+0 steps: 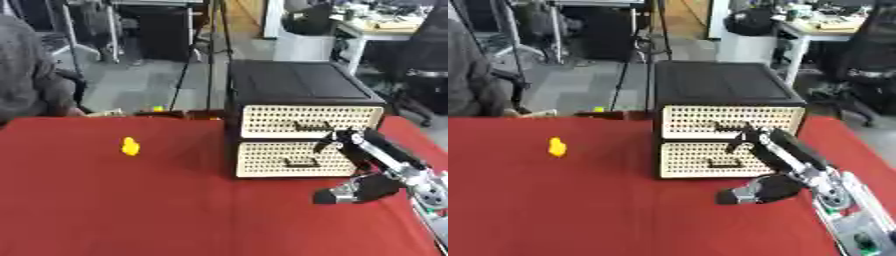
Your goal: Pick up objects from table and place into drawer.
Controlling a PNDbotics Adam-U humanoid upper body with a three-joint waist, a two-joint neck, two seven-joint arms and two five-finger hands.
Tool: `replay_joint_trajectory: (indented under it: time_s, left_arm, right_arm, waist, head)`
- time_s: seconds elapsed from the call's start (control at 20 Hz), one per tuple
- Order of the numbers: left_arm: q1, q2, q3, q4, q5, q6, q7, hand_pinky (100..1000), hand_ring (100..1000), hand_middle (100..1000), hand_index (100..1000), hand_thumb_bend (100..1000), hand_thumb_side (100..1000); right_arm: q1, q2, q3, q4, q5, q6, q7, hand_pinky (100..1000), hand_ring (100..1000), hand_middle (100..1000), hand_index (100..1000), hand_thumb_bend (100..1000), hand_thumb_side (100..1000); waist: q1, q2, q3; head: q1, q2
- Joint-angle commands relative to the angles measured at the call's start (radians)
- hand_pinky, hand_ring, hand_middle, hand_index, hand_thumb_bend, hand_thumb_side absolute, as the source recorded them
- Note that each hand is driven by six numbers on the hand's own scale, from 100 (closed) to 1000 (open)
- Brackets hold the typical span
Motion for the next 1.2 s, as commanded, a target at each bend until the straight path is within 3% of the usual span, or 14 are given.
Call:
replay_joint_trajectory:
  time_s: [0.05,0.4,1.2]
  left_arm:
    - [-0.006,0.022,0.005,-0.019,-0.001,0.000,-0.004,537,805,768,866,100,576]
    - [-0.004,0.020,0.002,-0.014,-0.009,0.003,-0.010,535,805,768,866,100,592]
    - [0.002,0.019,-0.001,-0.005,-0.012,0.002,-0.022,542,801,769,867,100,588]
  right_arm:
    - [-0.035,-0.032,-0.018,0.015,0.063,0.012,-0.003,100,100,100,689,1000,740]
    - [-0.100,-0.043,-0.013,0.098,0.175,0.028,0.008,100,100,100,701,1000,709]
    - [-0.234,-0.028,-0.024,0.323,0.241,0.021,-0.018,100,100,100,699,1000,697]
  waist:
    - [0.005,-0.009,0.002]
    - [0.006,-0.009,0.003]
    - [0.010,-0.015,0.000]
  head:
    - [-0.001,-0.005]
    - [-0.006,0.000]
    - [-0.013,0.007]
